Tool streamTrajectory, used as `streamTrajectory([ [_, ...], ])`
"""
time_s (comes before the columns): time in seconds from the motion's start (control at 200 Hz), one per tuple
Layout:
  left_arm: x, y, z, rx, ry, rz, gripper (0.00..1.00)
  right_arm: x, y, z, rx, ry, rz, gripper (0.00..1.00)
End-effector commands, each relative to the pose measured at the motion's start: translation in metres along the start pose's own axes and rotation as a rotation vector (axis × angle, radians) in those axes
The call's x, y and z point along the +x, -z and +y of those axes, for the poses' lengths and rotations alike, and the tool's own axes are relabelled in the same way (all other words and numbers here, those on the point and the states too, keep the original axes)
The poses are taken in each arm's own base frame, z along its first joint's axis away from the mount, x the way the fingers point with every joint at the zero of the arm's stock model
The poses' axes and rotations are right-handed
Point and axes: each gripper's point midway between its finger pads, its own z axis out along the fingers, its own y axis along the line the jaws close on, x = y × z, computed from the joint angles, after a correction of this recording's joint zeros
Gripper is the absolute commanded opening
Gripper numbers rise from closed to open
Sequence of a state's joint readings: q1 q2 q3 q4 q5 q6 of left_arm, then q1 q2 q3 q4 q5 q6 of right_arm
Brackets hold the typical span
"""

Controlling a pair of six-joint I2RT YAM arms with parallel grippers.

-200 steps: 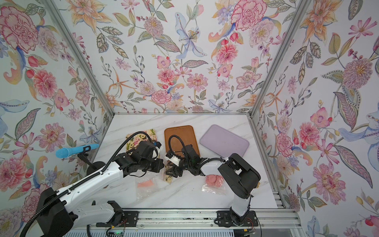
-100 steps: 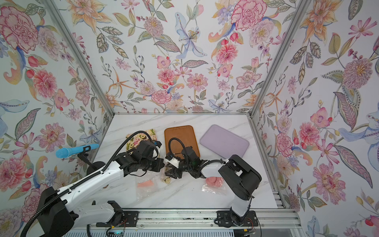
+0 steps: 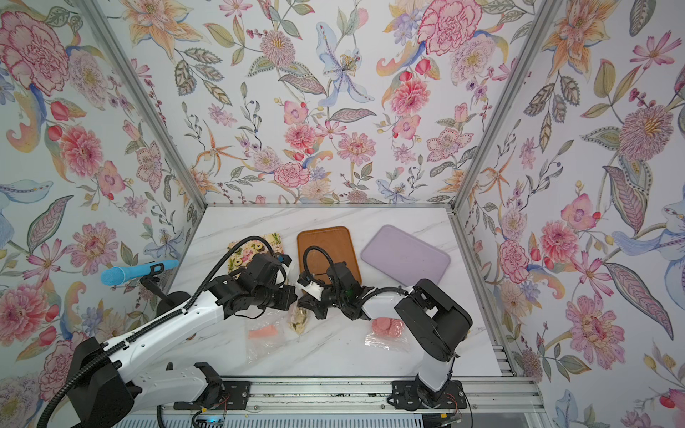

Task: Pour cookies out of the ziploc bag
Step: Open the ziploc bag at the center of the board.

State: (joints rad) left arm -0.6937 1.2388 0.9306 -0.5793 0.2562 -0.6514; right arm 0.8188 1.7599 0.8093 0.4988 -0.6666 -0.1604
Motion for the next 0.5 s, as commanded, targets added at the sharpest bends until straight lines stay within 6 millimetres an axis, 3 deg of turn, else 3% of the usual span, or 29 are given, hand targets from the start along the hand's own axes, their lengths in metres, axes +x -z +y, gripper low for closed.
streamTrajectory([
  [0.0, -0.004, 0.001, 0.000, -0.004, -0.002, -0.025, 0.00, -0.007, 0.000, -0.004, -0.008, 0.005, -0.020, 0.00],
  [0.145, -0.002, 0.003, 0.001, -0.009, -0.013, -0.022, 0.01, -0.004, 0.006, -0.010, 0.006, -0.017, -0.023, 0.00],
  [0.34, -0.006, 0.008, 0.006, -0.028, -0.092, -0.065, 0.40, 0.007, 0.015, -0.015, -0.004, -0.039, -0.038, 0.00],
  [0.496, -0.021, 0.023, 0.024, -0.134, -0.175, -0.164, 0.50, 0.014, 0.017, -0.011, -0.054, -0.048, -0.048, 0.00],
])
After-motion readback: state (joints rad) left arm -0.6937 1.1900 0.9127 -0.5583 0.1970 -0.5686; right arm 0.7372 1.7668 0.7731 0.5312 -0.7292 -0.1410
